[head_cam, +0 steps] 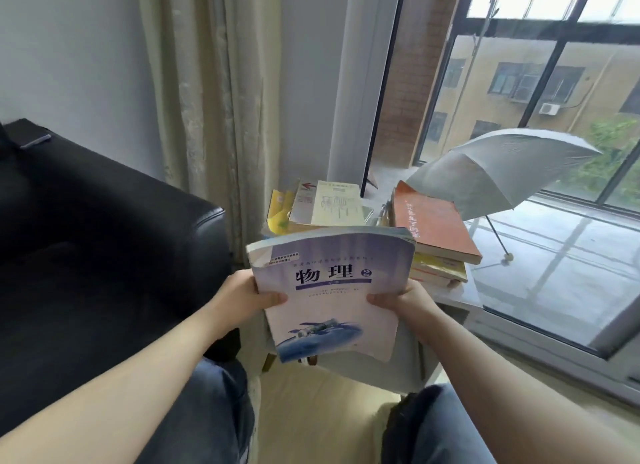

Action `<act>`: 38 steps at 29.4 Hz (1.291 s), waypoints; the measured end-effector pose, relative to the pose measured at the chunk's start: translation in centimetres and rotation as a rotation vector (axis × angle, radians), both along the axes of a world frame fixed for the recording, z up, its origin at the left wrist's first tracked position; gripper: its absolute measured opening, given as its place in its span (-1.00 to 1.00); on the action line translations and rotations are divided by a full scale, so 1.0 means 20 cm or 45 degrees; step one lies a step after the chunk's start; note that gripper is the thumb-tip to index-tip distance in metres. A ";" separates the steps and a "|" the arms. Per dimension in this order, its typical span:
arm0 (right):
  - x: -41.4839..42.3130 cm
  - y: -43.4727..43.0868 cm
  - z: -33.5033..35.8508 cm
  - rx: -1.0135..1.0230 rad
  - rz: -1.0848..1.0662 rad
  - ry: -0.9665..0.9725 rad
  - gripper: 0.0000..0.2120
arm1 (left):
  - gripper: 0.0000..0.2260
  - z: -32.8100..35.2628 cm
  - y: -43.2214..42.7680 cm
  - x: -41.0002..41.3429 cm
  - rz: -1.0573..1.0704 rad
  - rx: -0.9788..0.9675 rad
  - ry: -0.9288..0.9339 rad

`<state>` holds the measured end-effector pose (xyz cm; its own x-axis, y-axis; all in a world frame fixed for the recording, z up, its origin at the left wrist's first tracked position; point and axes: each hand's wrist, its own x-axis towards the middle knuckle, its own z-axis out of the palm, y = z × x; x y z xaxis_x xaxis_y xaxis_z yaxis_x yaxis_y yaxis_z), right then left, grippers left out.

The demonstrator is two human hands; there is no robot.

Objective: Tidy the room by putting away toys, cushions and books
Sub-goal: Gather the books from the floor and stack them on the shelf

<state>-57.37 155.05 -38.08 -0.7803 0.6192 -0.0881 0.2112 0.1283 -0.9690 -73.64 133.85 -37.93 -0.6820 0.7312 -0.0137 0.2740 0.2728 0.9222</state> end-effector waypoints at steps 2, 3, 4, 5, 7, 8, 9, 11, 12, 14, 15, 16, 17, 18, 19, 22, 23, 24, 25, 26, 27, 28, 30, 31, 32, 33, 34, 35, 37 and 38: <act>-0.01 0.00 -0.09 0.047 0.002 -0.098 -0.81 | -0.83 -0.07 -0.01 -0.03 0.045 -0.042 -0.037; -0.01 0.01 -0.14 0.055 0.009 -0.153 -0.81 | -0.83 -0.12 -0.02 -0.03 0.055 -0.081 -0.056; 0.00 0.01 -0.21 0.051 0.022 -0.224 -0.82 | -0.83 -0.18 -0.03 -0.03 0.040 -0.142 -0.069; 0.01 0.01 -0.28 0.048 0.034 -0.298 -0.83 | -0.83 -0.25 -0.04 -0.03 0.007 -0.207 -0.069; 0.02 0.04 -0.40 0.035 0.040 -0.423 -0.84 | -0.85 -0.36 -0.03 -0.02 -0.056 -0.315 -0.066; 0.03 0.05 -0.44 0.019 0.026 -0.464 -0.84 | -0.86 -0.39 -0.03 -0.01 -0.092 -0.351 -0.065; 0.02 0.07 -0.48 0.000 0.018 -0.502 -0.83 | -0.88 -0.41 -0.01 -0.02 -0.125 -0.387 -0.062; -0.01 0.10 -0.54 -0.031 0.011 -0.573 -0.84 | -0.95 -0.43 0.05 -0.06 -0.150 -0.475 -0.060; -0.02 0.12 -0.56 -0.033 -0.002 -0.617 -0.86 | -0.92 -0.44 0.08 -0.08 -0.165 -0.512 -0.058; -0.06 0.18 -0.61 -0.030 -0.014 -0.708 -0.87 | -0.83 -0.47 0.16 -0.11 -0.194 -0.573 -0.047; -0.08 0.21 -0.62 -0.032 -0.016 -0.742 -0.87 | -0.87 -0.48 0.18 -0.12 -0.218 -0.599 -0.044; -0.11 0.24 -0.65 -0.032 -0.009 -0.772 -0.89 | -0.90 -0.50 0.21 -0.14 -0.240 -0.608 -0.048; -0.14 0.26 -0.67 -0.020 0.002 -0.796 -0.89 | -0.84 -0.52 0.23 -0.15 -0.263 -0.627 -0.028; -0.17 0.27 -0.69 -0.004 0.021 -0.821 -0.86 | -0.79 -0.54 0.24 -0.16 -0.287 -0.672 0.027; -0.19 0.27 -0.70 0.014 0.042 -0.854 -0.84 | -0.79 -0.56 0.25 -0.16 -0.314 -0.744 0.129; -0.21 0.24 -0.75 -0.001 0.038 -0.867 -0.85 | -0.82 -0.60 0.28 -0.14 -0.311 -0.872 0.358; -0.22 0.23 -0.76 -0.004 0.002 -0.834 -0.84 | -0.81 -0.60 0.29 -0.13 -0.289 -0.837 0.356; -0.23 0.23 -0.77 0.008 -0.031 -0.805 -0.82 | -0.80 -0.60 0.30 -0.13 -0.263 -0.789 0.336; -0.25 0.24 -0.78 0.034 -0.063 -0.789 -0.80 | -0.80 -0.60 0.31 -0.14 -0.231 -0.740 0.303; -0.27 0.25 -0.79 0.074 -0.094 -0.786 -0.78 | -0.80 -0.59 0.33 -0.15 -0.197 -0.679 0.274; -0.29 0.25 -0.79 0.129 -0.120 -0.791 -0.75 | -0.81 -0.58 0.33 -0.14 -0.149 -0.611 0.239; -0.30 0.27 -0.79 0.174 -0.152 -0.790 -0.70 | -0.82 -0.58 0.34 -0.14 -0.102 -0.550 0.205; -0.30 0.31 -0.80 0.196 -0.210 -0.790 -0.60 | -0.86 -0.58 0.38 -0.11 -0.020 -0.476 0.162; -0.30 0.32 -0.81 0.202 -0.228 -0.811 -0.56 | -0.87 -0.59 0.39 -0.10 0.026 -0.462 0.136; -0.29 0.32 -0.81 0.205 -0.230 -0.847 -0.54 | -0.85 -0.60 0.41 -0.09 0.080 -0.456 0.105; -0.28 0.32 -0.82 0.199 -0.206 -0.881 -0.55 | -0.83 -0.61 0.43 -0.08 0.138 -0.451 0.074; -0.28 0.32 -0.83 0.167 -0.163 -0.906 -0.56 | -0.83 -0.61 0.44 -0.08 0.202 -0.443 0.047; -0.28 0.30 -0.84 0.114 -0.116 -0.924 -0.58 | -0.83 -0.61 0.45 -0.07 0.264 -0.429 0.019; -0.28 0.27 -0.82 -0.039 -0.043 -0.929 -0.65 | -0.84 -0.61 0.48 -0.04 0.372 -0.379 -0.054; -0.28 0.25 -0.81 -0.121 -0.008 -0.903 -0.68 | -0.84 -0.61 0.50 -0.03 0.424 -0.359 -0.090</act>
<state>-62.90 160.13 -54.23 -0.5111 0.5880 -0.6269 0.7951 0.0464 -0.6047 -74.25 143.87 -50.13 -0.8702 0.4325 -0.2361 0.0675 0.5791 0.8124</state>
